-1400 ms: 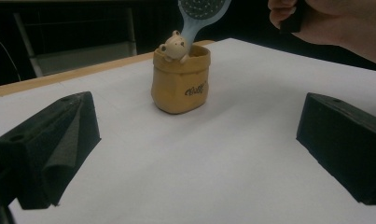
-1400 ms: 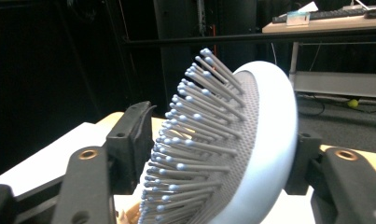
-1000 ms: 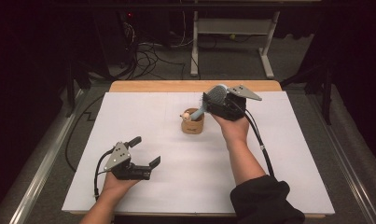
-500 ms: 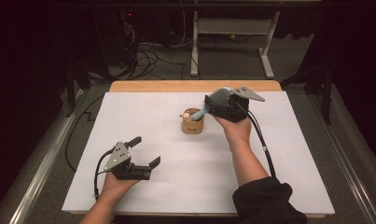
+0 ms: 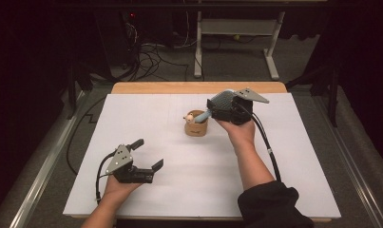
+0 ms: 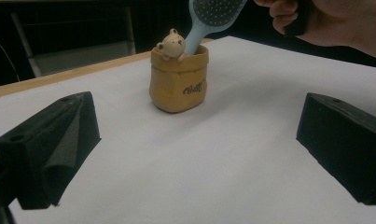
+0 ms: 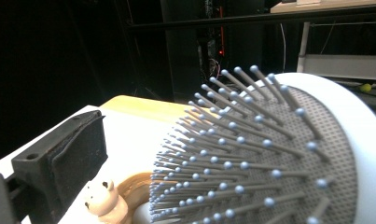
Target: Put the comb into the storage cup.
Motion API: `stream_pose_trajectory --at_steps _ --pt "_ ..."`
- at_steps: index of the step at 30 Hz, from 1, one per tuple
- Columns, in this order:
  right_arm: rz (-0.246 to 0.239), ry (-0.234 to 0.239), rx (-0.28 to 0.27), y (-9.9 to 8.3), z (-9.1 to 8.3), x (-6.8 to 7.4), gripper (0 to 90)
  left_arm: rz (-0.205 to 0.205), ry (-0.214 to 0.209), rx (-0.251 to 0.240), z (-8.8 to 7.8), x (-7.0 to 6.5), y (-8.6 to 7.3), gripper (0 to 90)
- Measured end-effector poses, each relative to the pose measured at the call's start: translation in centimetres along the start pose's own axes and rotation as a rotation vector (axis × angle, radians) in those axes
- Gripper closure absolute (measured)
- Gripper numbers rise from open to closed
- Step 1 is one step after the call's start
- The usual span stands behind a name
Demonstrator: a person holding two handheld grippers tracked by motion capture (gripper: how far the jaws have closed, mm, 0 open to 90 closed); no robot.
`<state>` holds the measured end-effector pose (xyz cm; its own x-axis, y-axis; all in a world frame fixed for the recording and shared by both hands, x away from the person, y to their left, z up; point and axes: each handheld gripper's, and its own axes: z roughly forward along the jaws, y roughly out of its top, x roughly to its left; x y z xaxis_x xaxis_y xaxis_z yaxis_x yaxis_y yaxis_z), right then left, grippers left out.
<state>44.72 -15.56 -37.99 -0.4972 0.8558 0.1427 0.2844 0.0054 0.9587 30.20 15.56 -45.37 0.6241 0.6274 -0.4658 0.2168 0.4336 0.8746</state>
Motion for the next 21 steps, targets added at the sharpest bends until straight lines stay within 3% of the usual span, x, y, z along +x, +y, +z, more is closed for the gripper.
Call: stream_pose_trajectory --at_steps 10,21 --pt "-0.017 -0.011 0.0 0.2 -0.6 -0.2 0.1 -0.002 0.003 0.002 0.0 0.1 0.0 0.5" --pt "-0.05 -0.013 0.0 0.0 -2.6 -0.4 0.1 -0.013 0.015 0.01 0.0 0.4 0.0 0.5"
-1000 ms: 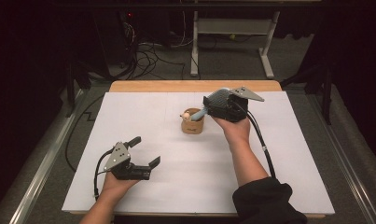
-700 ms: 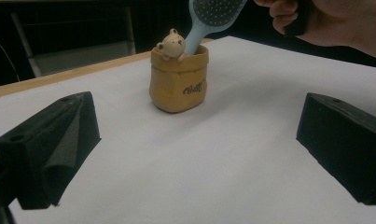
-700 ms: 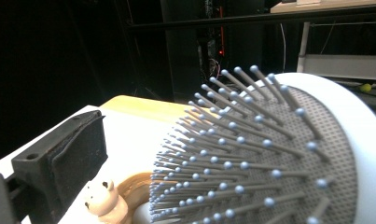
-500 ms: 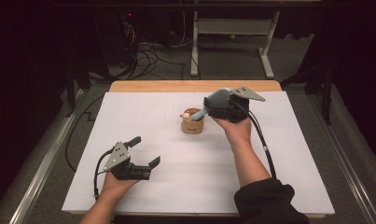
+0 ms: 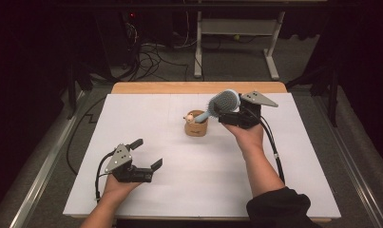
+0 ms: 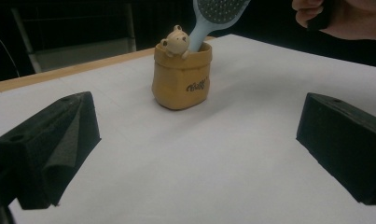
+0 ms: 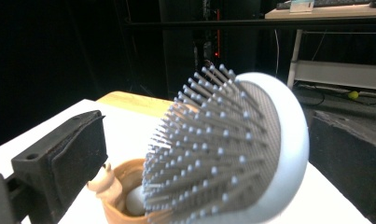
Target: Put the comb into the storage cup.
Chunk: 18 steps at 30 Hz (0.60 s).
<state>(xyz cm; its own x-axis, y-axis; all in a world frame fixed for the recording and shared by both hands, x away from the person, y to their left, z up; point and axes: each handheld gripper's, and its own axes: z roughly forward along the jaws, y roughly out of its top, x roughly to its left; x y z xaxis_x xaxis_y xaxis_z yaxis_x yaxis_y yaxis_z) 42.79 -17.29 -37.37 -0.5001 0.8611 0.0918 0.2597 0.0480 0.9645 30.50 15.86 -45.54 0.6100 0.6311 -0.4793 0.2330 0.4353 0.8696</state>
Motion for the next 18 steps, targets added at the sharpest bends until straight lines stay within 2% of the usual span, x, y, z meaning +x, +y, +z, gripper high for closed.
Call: stream_pose_trajectory --at_steps 9,18 --pt "-0.024 -0.001 0.03 -2.2 -1.4 -0.2 0.1 0.009 0.005 0.016 0.0 0.1 -0.1 0.5" --pt "-0.053 -0.004 0.089 -6.1 -3.1 -0.5 0.1 0.004 0.016 0.025 0.0 0.4 -0.2 0.5"
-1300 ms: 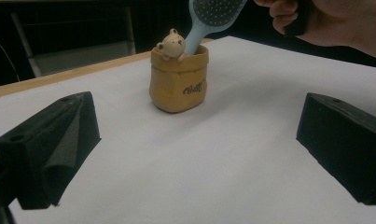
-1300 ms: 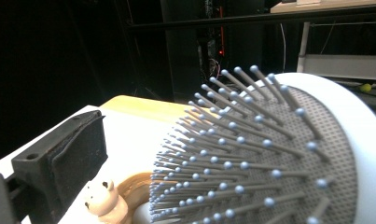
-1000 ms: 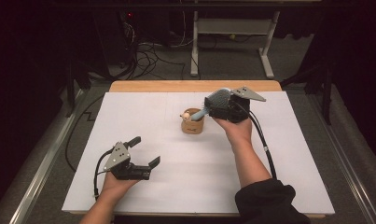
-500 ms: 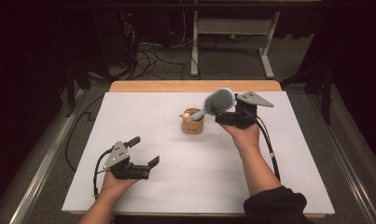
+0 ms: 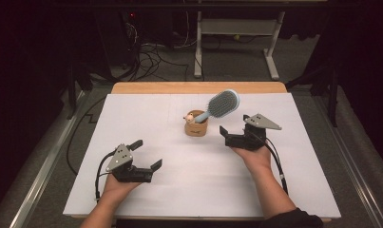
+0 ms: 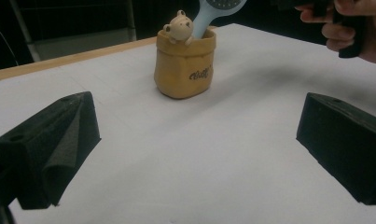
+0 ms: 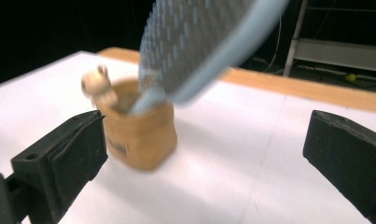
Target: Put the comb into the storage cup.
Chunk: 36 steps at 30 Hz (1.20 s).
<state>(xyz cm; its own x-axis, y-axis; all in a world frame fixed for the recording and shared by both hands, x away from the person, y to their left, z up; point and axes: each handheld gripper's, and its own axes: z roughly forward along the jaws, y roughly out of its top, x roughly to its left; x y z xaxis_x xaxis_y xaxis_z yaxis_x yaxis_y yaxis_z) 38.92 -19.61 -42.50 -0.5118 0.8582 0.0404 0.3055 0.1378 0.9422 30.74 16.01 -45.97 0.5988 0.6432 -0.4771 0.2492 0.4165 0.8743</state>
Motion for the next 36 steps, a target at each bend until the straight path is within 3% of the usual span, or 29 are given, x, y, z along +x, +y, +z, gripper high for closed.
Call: stream_pose_trajectory --at_steps 8,13,19,22,25,28,36 --pt "-0.016 0.005 -0.005 -3.5 -3.1 0.1 0.1 -0.001 0.008 0.004 -0.1 0.1 0.0 0.5" --pt "-0.024 0.006 -0.056 -5.0 -6.1 0.0 0.0 -0.004 0.009 0.002 -0.2 0.2 0.2 0.5" --pt "-0.019 -0.047 -0.085 -6.4 -9.8 -1.0 0.0 0.005 0.011 0.014 -0.8 0.2 0.3 0.5" --pt "-0.021 -0.064 -0.094 -7.0 -11.6 -1.3 0.0 0.022 0.015 0.022 -1.9 0.4 0.4 0.5" --pt "-0.015 -0.075 -0.11 -7.5 -13.0 -1.5 0.0 0.011 0.035 0.014 -2.8 1.0 0.6 0.5" --pt "-0.01 -0.084 -0.119 -7.6 -13.3 -1.6 0.0 -0.021 0.05 -0.009 -2.8 1.3 0.9 0.5" --pt "-0.022 -0.076 -0.115 -7.5 -13.0 -1.7 0.0 0.002 0.043 -0.028 -2.9 1.0 0.8 0.5"
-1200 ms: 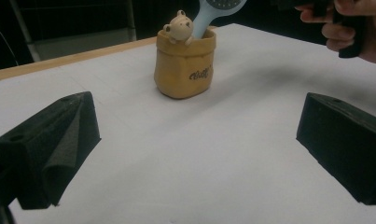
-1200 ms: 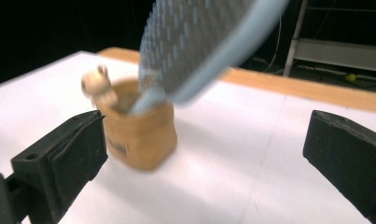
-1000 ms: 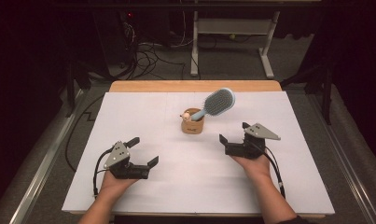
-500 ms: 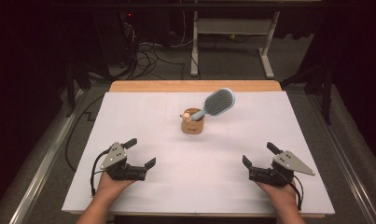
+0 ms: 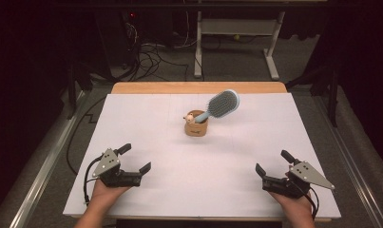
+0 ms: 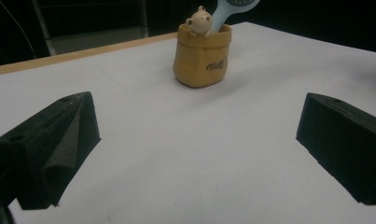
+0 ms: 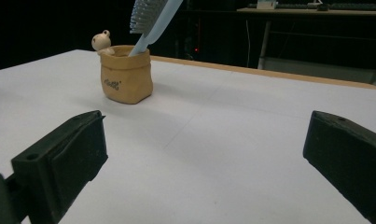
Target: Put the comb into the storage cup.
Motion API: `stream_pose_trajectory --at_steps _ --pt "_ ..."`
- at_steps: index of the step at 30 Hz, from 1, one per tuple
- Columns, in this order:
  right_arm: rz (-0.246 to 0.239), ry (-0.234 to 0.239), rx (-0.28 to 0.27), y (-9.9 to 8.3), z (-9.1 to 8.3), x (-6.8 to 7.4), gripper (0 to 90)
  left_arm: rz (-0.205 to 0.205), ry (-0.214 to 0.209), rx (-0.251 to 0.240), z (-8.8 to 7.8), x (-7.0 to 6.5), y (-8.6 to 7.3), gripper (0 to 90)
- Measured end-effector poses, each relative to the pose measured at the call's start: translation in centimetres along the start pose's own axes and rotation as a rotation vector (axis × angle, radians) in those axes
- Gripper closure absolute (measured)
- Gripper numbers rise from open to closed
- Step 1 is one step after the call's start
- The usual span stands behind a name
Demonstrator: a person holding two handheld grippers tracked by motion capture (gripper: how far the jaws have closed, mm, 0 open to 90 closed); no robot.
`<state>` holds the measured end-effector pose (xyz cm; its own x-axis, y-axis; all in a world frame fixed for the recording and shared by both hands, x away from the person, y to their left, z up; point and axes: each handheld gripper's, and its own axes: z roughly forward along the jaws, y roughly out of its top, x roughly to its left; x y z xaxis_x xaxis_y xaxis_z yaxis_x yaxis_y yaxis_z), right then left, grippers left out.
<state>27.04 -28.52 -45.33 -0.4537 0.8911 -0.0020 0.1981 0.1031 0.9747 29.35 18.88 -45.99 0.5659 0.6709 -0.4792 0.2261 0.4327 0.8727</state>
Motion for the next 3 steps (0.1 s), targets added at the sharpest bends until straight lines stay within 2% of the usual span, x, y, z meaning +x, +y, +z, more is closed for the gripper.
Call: stream_pose_trajectory --at_steps 3 --pt "-0.002 -0.003 0.001 0.05 -0.01 0.12 0.0 0.003 -0.003 -0.004 -0.05 -0.03 0.03 0.5"
